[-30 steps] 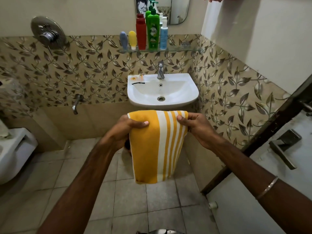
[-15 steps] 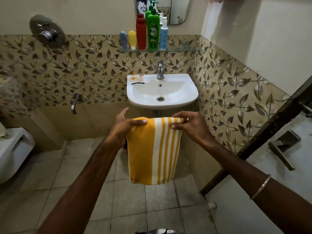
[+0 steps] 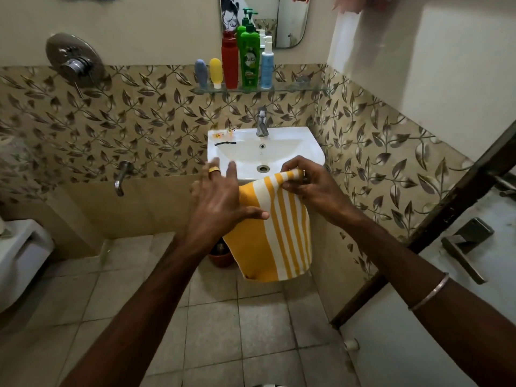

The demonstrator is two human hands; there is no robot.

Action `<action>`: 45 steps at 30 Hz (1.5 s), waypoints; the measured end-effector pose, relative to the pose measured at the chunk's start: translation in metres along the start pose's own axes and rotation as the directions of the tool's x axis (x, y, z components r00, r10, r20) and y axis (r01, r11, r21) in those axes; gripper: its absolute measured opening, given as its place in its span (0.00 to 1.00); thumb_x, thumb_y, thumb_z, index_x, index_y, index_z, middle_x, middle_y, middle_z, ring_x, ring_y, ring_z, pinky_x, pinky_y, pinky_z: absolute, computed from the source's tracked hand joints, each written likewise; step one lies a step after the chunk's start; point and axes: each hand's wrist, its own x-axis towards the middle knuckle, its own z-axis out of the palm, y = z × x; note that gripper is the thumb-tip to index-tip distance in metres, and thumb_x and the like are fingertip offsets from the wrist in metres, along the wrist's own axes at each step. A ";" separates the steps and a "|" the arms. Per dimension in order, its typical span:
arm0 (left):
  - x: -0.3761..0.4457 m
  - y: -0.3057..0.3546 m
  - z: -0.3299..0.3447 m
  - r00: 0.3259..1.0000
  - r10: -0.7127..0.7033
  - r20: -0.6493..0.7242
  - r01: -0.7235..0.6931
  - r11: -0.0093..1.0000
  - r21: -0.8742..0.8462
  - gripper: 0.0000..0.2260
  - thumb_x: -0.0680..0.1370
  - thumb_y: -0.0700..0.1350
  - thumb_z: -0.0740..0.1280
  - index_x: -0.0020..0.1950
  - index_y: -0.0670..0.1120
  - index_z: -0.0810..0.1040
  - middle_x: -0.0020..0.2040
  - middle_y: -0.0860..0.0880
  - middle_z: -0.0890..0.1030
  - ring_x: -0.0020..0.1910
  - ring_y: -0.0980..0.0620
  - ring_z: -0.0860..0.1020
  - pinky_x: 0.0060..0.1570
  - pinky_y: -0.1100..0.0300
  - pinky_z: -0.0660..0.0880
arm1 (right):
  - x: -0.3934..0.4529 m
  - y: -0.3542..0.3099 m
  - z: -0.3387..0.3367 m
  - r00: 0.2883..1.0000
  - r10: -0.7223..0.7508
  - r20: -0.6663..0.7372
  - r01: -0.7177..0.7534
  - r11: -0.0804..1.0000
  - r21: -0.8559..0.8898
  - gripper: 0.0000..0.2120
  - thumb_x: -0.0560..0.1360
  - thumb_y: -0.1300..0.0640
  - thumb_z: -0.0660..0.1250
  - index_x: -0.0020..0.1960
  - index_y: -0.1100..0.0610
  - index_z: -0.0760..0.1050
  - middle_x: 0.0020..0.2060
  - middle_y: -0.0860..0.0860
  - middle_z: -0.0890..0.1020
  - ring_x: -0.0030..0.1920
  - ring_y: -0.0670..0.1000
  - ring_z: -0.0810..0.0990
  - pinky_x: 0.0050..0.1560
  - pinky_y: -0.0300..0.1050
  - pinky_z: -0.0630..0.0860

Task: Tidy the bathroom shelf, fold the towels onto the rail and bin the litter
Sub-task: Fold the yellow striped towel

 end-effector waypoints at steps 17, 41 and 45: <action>0.067 0.064 -0.050 0.962 0.092 -0.258 -0.195 0.891 -0.410 0.16 0.75 0.54 0.73 0.51 0.42 0.81 0.48 0.43 0.83 0.42 0.46 0.81 0.45 0.51 0.82 | -0.027 0.028 0.019 0.920 -0.237 -0.313 0.124 0.931 -0.343 0.15 0.72 0.64 0.74 0.56 0.57 0.76 0.52 0.52 0.77 0.52 0.50 0.79 0.50 0.54 0.81; 0.153 0.019 -0.129 0.928 0.080 -0.364 -0.209 0.920 -0.331 0.19 0.75 0.51 0.73 0.59 0.39 0.78 0.54 0.40 0.81 0.47 0.46 0.76 0.51 0.51 0.79 | -0.023 0.087 0.062 0.779 -0.625 0.054 0.259 0.242 -0.935 0.02 0.78 0.59 0.71 0.48 0.55 0.83 0.48 0.55 0.85 0.40 0.56 0.81 0.42 0.53 0.77; 0.165 0.011 -0.136 0.934 0.125 -0.334 -0.238 0.916 -0.323 0.21 0.75 0.53 0.74 0.60 0.39 0.78 0.56 0.40 0.81 0.47 0.45 0.76 0.49 0.52 0.78 | -0.023 0.097 0.057 0.866 -0.480 0.143 0.260 0.188 -0.947 0.03 0.76 0.60 0.70 0.47 0.55 0.82 0.46 0.56 0.83 0.42 0.57 0.81 0.42 0.54 0.77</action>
